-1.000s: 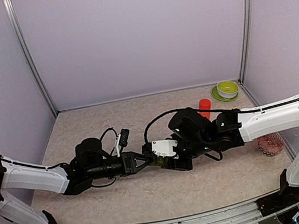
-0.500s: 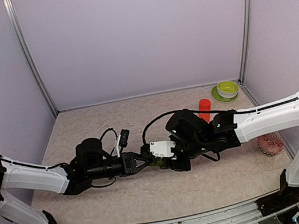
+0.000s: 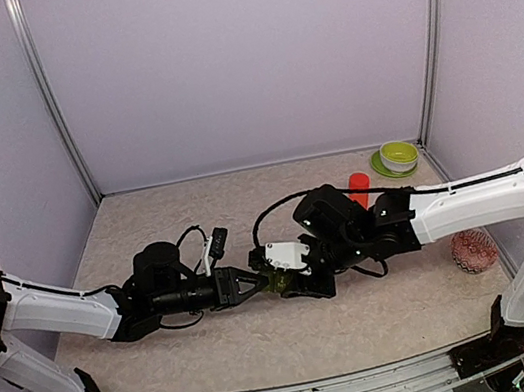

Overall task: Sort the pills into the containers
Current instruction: Open the lid of the pill container from the compartment of the pill container.

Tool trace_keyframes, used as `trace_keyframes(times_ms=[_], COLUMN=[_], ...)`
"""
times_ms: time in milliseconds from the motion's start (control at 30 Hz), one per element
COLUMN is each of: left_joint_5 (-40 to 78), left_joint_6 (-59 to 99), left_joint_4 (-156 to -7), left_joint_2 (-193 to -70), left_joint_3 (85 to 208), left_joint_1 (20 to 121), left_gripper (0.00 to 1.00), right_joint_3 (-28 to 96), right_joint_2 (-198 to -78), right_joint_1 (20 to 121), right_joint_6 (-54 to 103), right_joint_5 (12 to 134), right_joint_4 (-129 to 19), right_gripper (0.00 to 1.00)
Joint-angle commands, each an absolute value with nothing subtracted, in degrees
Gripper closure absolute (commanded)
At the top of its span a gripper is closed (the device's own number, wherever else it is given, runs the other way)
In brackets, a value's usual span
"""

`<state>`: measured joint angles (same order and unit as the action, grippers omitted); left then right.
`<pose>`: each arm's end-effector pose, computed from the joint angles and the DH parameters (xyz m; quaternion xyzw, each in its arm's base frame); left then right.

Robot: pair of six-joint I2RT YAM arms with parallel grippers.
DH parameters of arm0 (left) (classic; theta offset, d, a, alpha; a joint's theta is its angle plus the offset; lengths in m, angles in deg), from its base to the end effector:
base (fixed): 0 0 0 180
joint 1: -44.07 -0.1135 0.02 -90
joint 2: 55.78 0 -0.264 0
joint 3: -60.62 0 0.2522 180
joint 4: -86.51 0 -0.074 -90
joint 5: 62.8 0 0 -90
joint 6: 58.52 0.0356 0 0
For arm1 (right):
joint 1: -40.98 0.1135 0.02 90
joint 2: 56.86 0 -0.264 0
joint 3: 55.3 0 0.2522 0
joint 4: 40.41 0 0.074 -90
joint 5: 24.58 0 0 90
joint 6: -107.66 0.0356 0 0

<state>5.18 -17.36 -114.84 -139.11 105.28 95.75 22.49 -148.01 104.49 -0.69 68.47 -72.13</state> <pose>0.1683 -0.2345 0.1863 0.1327 0.7876 -0.5456 0.2536 0.1535 0.3123 0.2416 -0.6129 0.6913 0.1693 0.3432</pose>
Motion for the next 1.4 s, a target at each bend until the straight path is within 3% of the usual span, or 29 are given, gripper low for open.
trace_keyframes(times_ms=[0, 300, 400, 667, 867, 967, 1033, 1233, 1367], left_joint_5=[6.1, 6.2, 6.1, 6.0, 5.6, 4.9, 3.9, -0.8, -3.6], left_joint_6=[-15.5, -15.4, -15.4, -15.5, -15.6, -16.3, -17.0, -20.7, -23.5], left_joint_4=[-116.6, -116.6, -116.5, -116.9, -117.1, -118.0, -118.9, -124.2, -128.2], left_joint_2=[-139.2, -139.4, -139.4, -139.5, -139.4, -139.3, -139.2, -139.0, -139.2], left_joint_3=[104.9, 105.1, 105.0, 105.1, 105.0, 105.0, 105.0, 104.7, 104.6], left_joint_1=[95.9, 96.2, 96.2, 96.4, 96.4, 96.4, 96.4, 96.3, 96.4], left_gripper=[0.74, 0.74, 0.79, 0.82, 0.82, 0.84, 0.86, 0.88, 0.88], right_joint_3=[25.1, 26.6, 26.7, 27.0, 25.9, 23.1, 18.7, -1.2, -7.0], right_joint_2=[-146.0, -146.3, -146.2, -146.6, -145.3, -143.0, -139.8, -126.8, -124.4], right_joint_1=[103.0, 101.0, 100.4, 100.0, 99.7, 99.7, 99.7, 99.6, 99.5], right_joint_6=[2.5, 3.5, 3.6, 3.7, 3.9, 3.5, 2.9, -2.1, -3.5], right_joint_5=[78.4, 83.4, 84.1, 82.1, 82.5, 80.5, 77.7, 74.8, 74.5], right_joint_4=[-73.9, -76.1, -76.2, -76.7, -75.1, -71.6, -66.3, -41.5, -33.4], right_gripper=[0.83, 0.72, 0.70, 0.54, 0.27, 0.07, 0.01, 0.00, 0.00])
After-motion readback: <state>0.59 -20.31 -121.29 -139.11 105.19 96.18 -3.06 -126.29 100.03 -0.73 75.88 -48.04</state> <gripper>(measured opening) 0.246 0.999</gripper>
